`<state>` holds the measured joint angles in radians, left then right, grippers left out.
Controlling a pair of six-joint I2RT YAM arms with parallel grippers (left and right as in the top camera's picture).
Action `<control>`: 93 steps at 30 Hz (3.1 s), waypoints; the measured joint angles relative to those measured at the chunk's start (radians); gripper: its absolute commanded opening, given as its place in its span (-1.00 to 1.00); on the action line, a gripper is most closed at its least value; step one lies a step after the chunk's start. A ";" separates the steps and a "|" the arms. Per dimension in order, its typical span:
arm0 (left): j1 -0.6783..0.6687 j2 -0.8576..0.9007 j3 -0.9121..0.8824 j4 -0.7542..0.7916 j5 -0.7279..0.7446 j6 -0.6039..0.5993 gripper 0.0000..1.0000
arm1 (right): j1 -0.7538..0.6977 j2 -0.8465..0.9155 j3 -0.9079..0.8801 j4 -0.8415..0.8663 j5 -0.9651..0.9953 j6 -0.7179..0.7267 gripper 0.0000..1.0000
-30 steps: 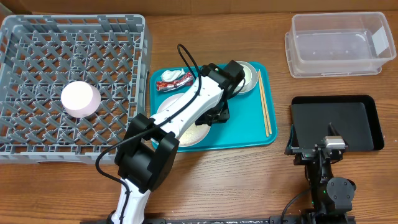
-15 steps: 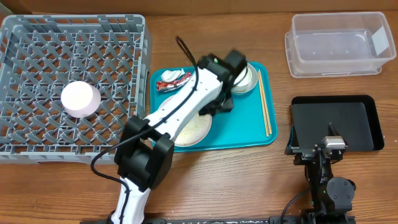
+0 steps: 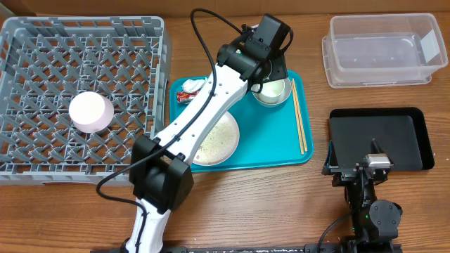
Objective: Sort waste into correct bins and load items into the dishwasher
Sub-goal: 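Lower the left gripper into the white cup nested in the bowl, then close the left gripper on the white cup rim and lift it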
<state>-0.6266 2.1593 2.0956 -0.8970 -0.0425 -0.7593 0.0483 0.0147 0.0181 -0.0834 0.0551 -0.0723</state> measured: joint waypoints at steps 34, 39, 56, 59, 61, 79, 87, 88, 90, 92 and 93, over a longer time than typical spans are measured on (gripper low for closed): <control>-0.085 0.147 -0.002 0.045 -0.002 0.534 0.10 | 0.000 0.000 0.000 0.000 0.000 0.001 0.99; -0.085 0.149 -0.002 -0.002 -0.004 0.534 0.10 | 0.000 0.000 0.000 0.000 0.000 0.000 0.99; -0.085 0.150 -0.002 0.007 -0.023 0.535 -0.21 | 0.000 0.000 0.000 0.000 0.000 0.000 0.99; -0.085 0.150 -0.003 0.007 -0.023 0.535 -0.19 | 0.000 0.000 0.000 0.000 0.000 0.000 0.99; -0.085 0.150 -0.008 0.009 -0.023 0.535 -0.17 | 0.000 0.000 0.000 0.000 0.000 0.000 0.99; -0.085 0.153 -0.066 0.084 -0.049 0.536 -0.72 | 0.000 0.000 0.000 0.000 0.000 0.000 1.00; -0.081 0.153 -0.055 0.081 -0.056 0.541 -0.92 | 0.000 0.000 0.000 0.000 0.000 0.000 0.99; -0.080 0.153 -0.050 0.078 -0.053 0.533 -0.92 | 0.000 0.000 0.000 0.000 0.000 0.000 0.99; -0.080 0.153 -0.030 0.075 -0.040 0.521 -0.92 | 0.000 0.000 0.000 0.000 0.000 0.000 0.99; -0.079 0.153 0.004 0.073 -0.032 0.506 -0.92 | 0.000 0.000 0.000 0.000 0.000 0.000 1.00; -0.078 0.153 0.031 0.068 -0.029 0.499 -0.92 | 0.000 0.000 0.000 0.000 0.000 0.000 0.99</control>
<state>-0.7048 2.3119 2.1265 -0.8291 -0.0711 -0.2607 0.0486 0.0147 0.0181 -0.0834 0.0551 -0.0719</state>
